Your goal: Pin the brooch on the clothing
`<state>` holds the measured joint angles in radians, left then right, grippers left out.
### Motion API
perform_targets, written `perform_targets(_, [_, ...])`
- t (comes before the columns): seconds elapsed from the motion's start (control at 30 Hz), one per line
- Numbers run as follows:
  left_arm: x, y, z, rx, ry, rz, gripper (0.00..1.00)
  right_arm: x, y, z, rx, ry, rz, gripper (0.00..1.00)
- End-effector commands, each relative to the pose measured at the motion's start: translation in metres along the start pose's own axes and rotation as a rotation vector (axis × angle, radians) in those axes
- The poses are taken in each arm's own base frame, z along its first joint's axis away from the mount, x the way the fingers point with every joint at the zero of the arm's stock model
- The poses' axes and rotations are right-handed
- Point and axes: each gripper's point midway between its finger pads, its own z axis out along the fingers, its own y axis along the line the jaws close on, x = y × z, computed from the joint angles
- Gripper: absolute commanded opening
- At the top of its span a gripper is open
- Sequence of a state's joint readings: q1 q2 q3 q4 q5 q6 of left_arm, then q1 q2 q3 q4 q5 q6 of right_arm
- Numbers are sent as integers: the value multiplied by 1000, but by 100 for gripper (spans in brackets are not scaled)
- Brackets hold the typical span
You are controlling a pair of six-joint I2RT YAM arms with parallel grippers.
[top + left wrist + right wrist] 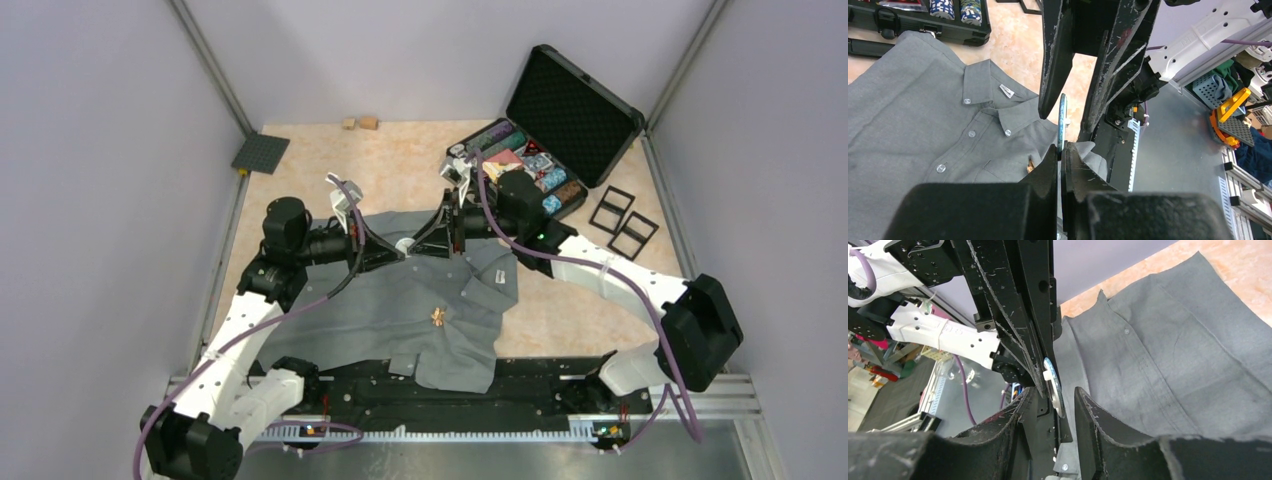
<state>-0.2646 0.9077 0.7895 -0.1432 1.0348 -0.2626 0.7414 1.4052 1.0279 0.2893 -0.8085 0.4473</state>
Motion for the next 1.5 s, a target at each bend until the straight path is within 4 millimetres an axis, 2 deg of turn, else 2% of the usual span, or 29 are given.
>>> perform_targets(0.0, [-11, -7, -1, 21, -21, 55, 0, -12, 1, 1, -3, -27, -34, 32])
perform_targets(0.37, [-11, -8, 0, 28, -18, 47, 0, -9, -12, 3, 48, -30, 9, 11])
perform_targets(0.7, [-8, -9, 2, 54, -8, 18, 0, 2, -48, 10, 194, 10, 66, 6])
perform_targets(0.9, [-6, -8, 5, 60, 1, 8, 0, 5, -55, 12, 211, 16, 70, 6])
perform_targets(1.07, [-7, -6, 5, 50, -2, 10, 0, 7, -51, 14, 196, 31, 53, 9])
perform_targets(1.2, [-8, -1, 7, 21, -8, -6, 0, 10, -46, 15, 184, 47, 26, 14])
perform_targets(1.47, [-7, 9, 6, -35, -10, -11, 0, -3, -26, 7, 146, 0, -33, 22])
